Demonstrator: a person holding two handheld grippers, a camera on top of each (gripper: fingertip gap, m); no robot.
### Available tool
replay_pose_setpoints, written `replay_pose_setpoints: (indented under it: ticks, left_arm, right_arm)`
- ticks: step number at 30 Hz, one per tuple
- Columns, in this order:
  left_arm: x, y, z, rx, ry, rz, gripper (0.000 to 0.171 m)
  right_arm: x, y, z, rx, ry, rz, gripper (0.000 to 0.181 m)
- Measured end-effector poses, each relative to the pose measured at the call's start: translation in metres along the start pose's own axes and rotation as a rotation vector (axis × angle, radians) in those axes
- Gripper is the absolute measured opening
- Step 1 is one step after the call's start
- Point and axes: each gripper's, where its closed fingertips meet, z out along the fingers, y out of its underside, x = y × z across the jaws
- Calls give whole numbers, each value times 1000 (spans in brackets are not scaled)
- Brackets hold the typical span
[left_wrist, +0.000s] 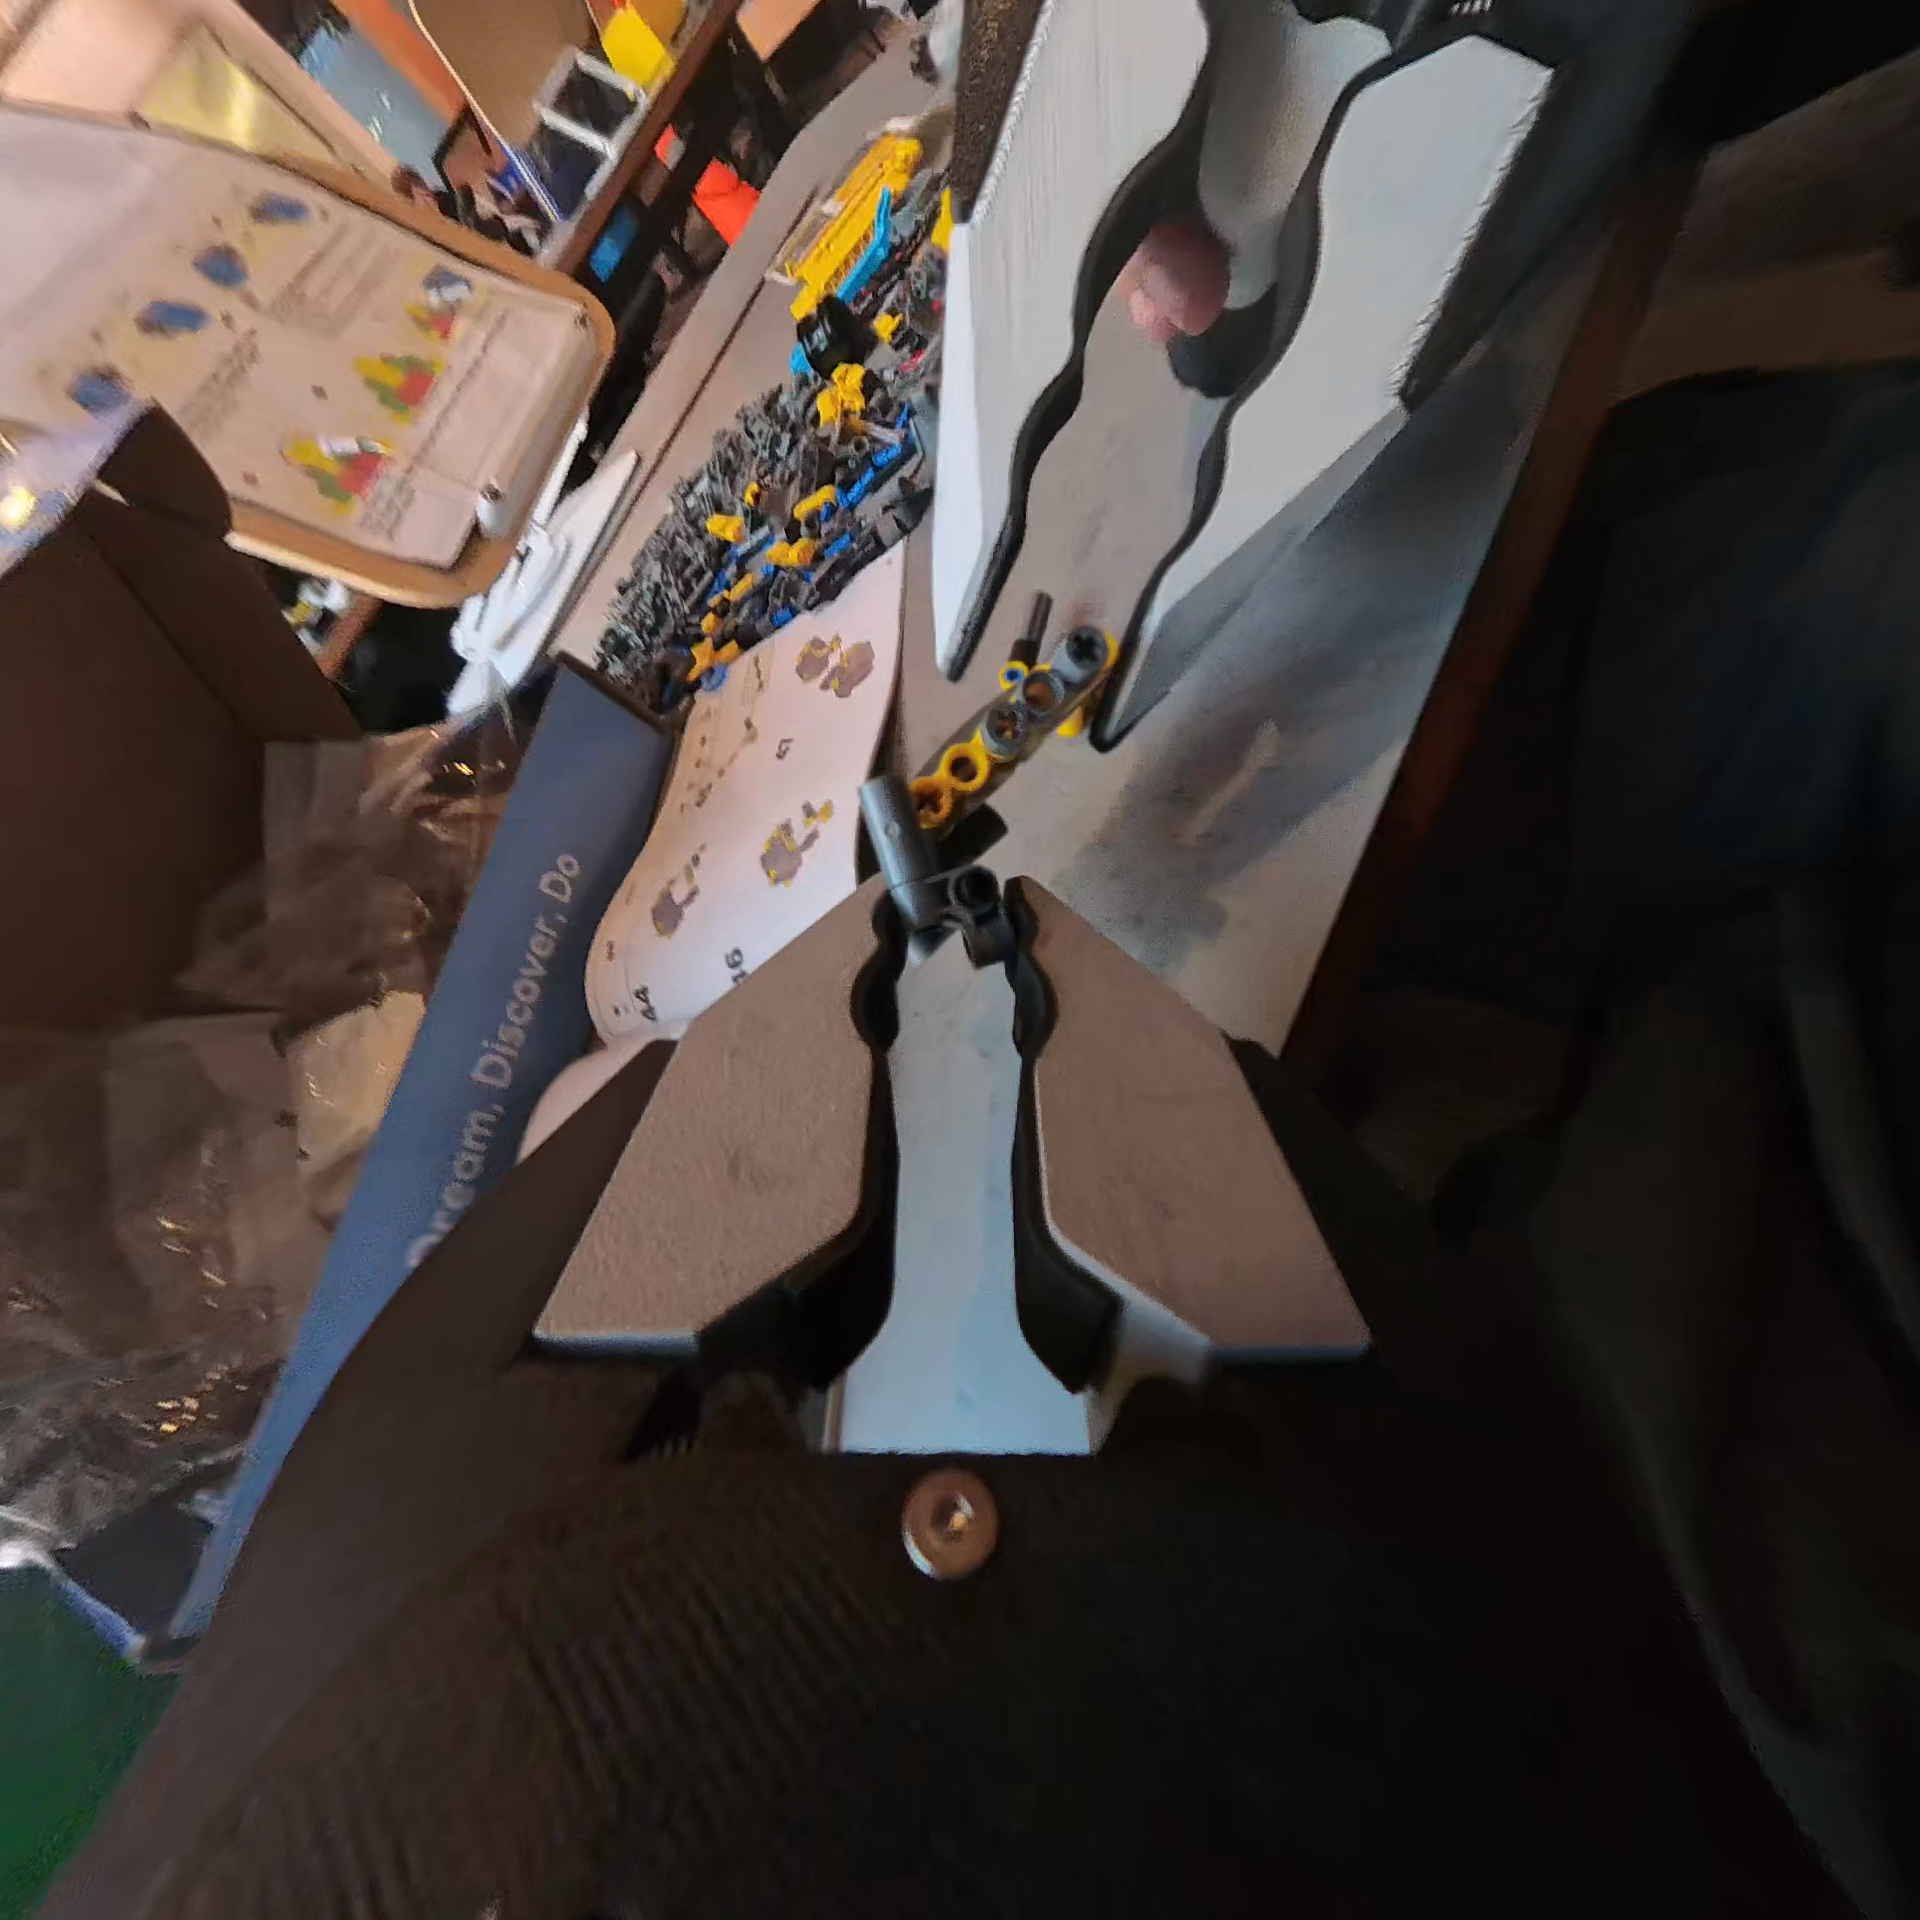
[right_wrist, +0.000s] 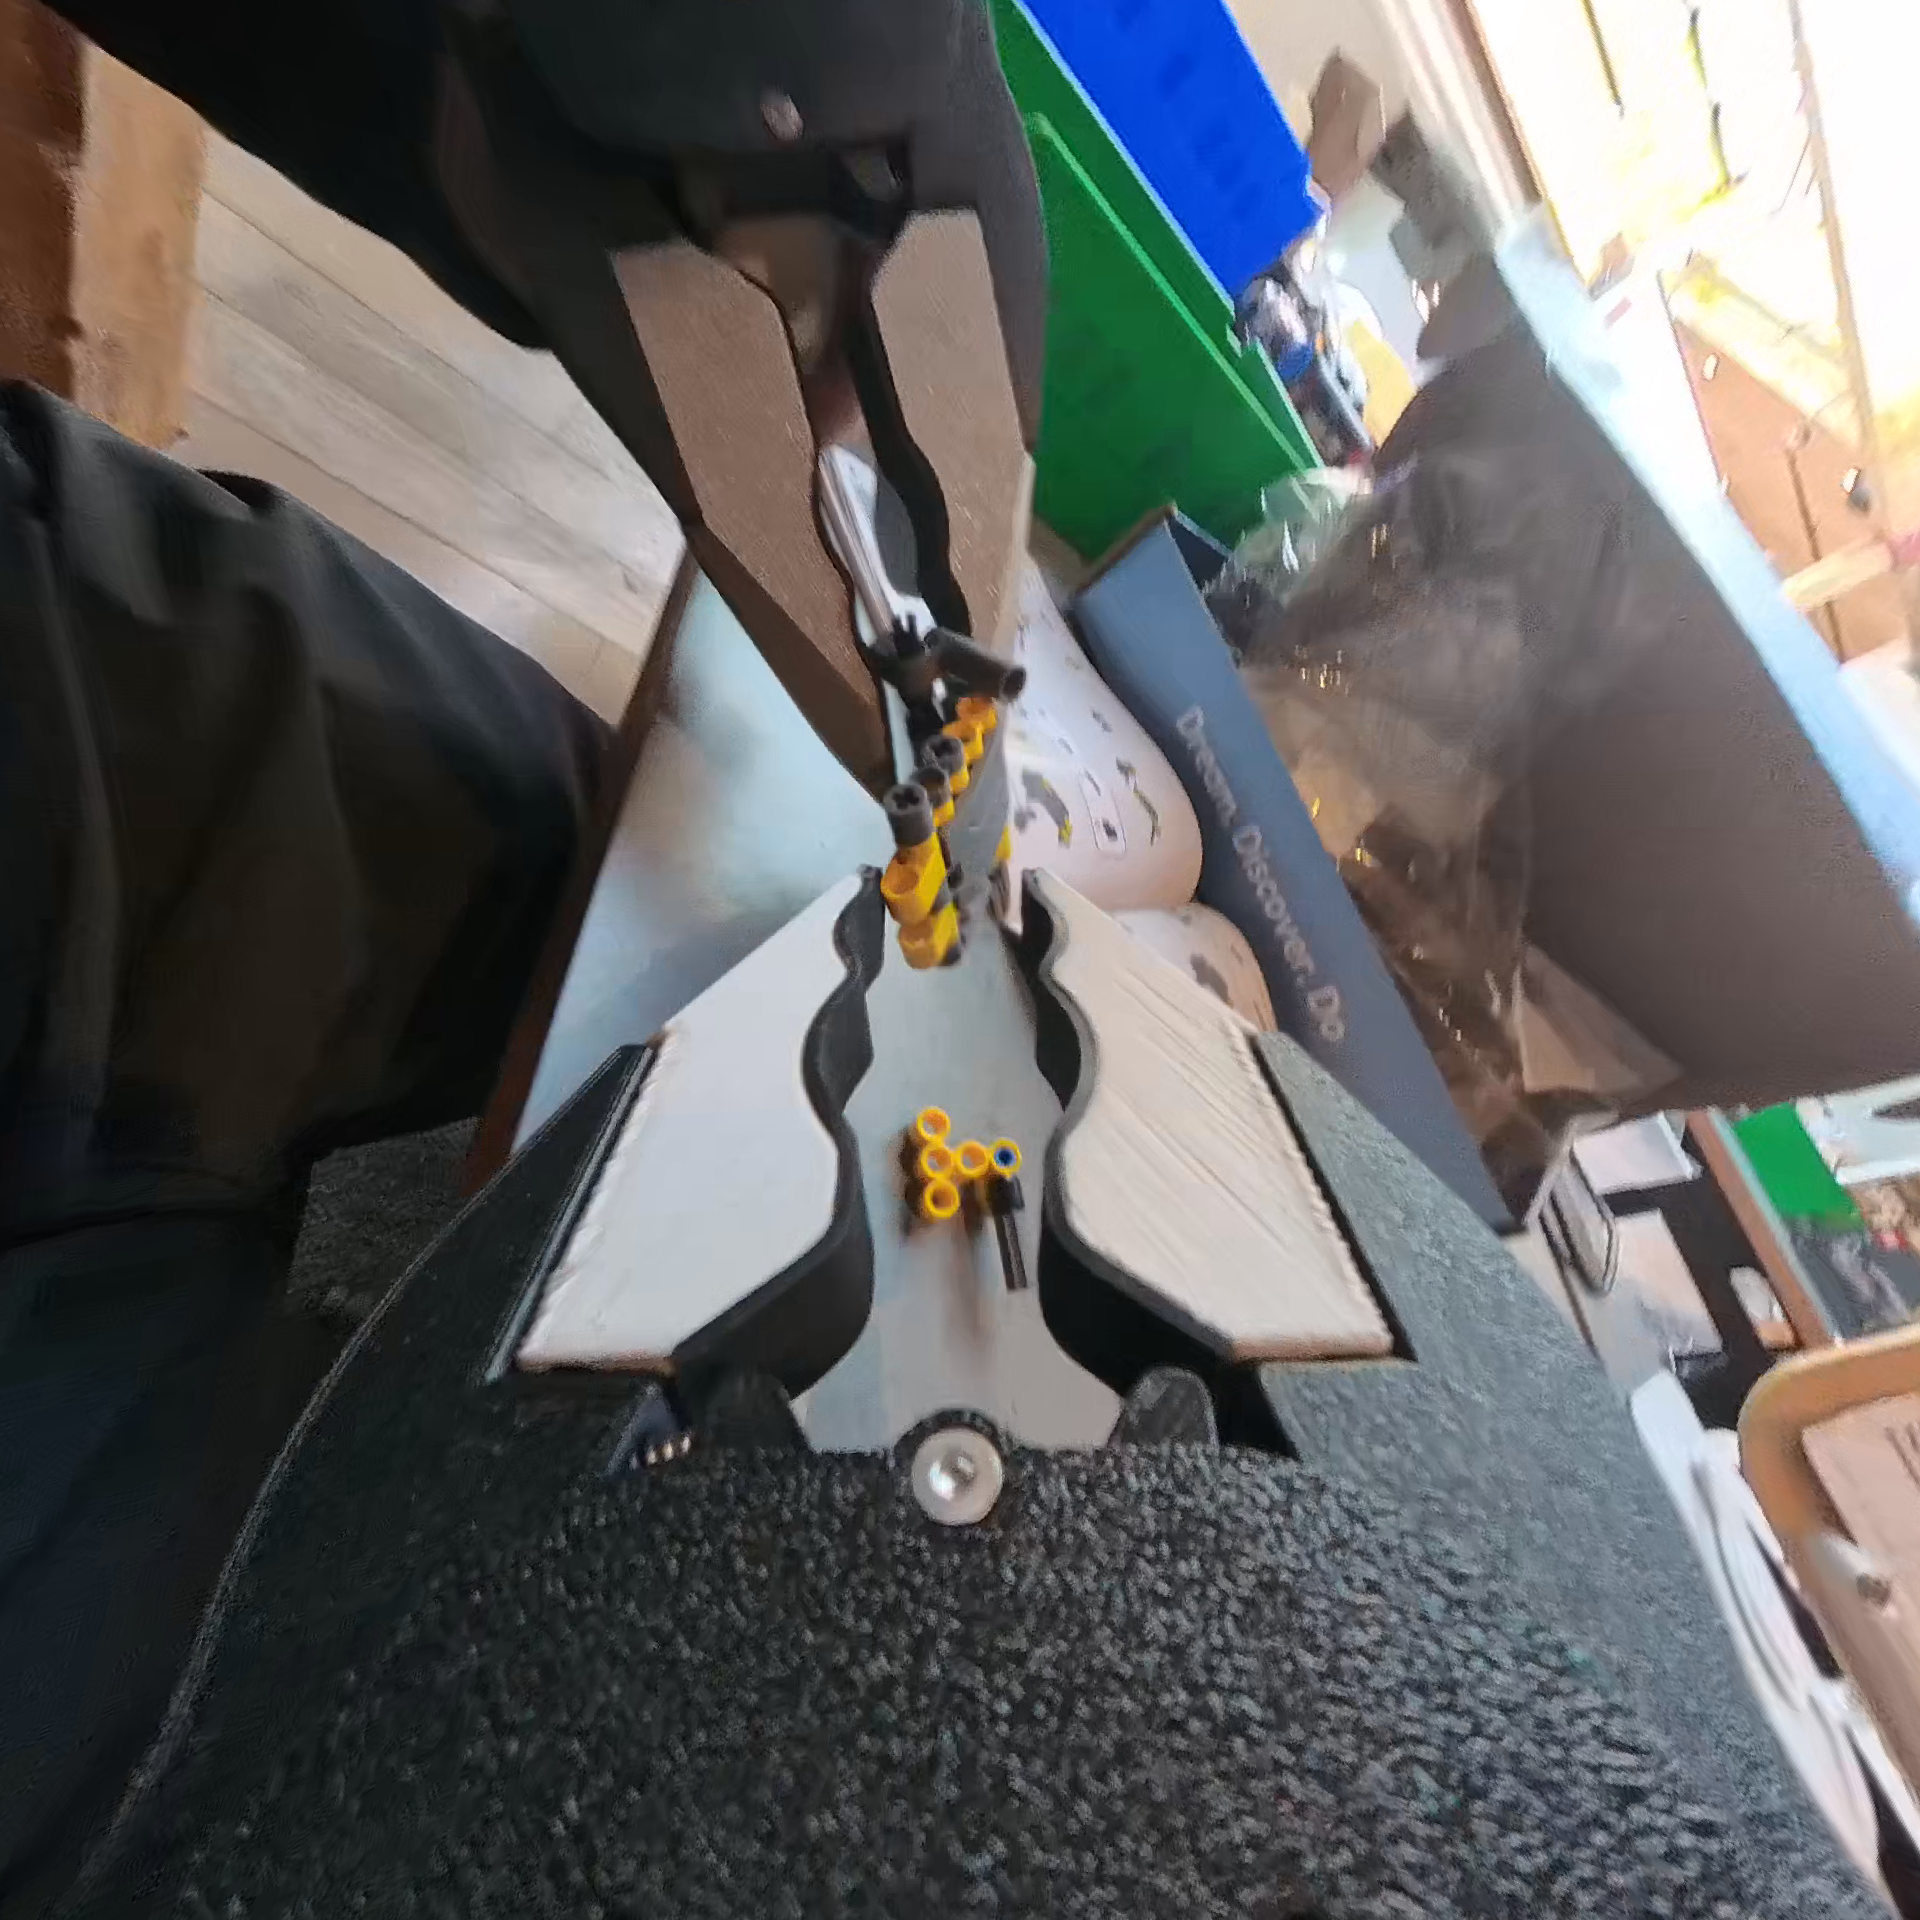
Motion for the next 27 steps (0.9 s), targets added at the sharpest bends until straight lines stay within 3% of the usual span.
replay_pose_setpoints:
  ticks: [8,16,22,25,27]
  left_arm:
    - [8,4,0,8,46,-38,12]
    - [20,-1,-5,56,180,-88,47]
    - [27,-11,-11,104,364,-168,57]
    - [28,-14,-11,112,407,-150,47]
    - [27,-9,-9,80,400,-106,30]
  right_arm:
    - [-3,14,5,-77,-13,-35,11]
    - [-8,14,4,-58,-57,-61,7]
    - [-10,-1,3,38,-104,-12,7]
    - [-10,-7,4,73,-128,10,7]
    - [-9,-10,4,91,-137,29,7]
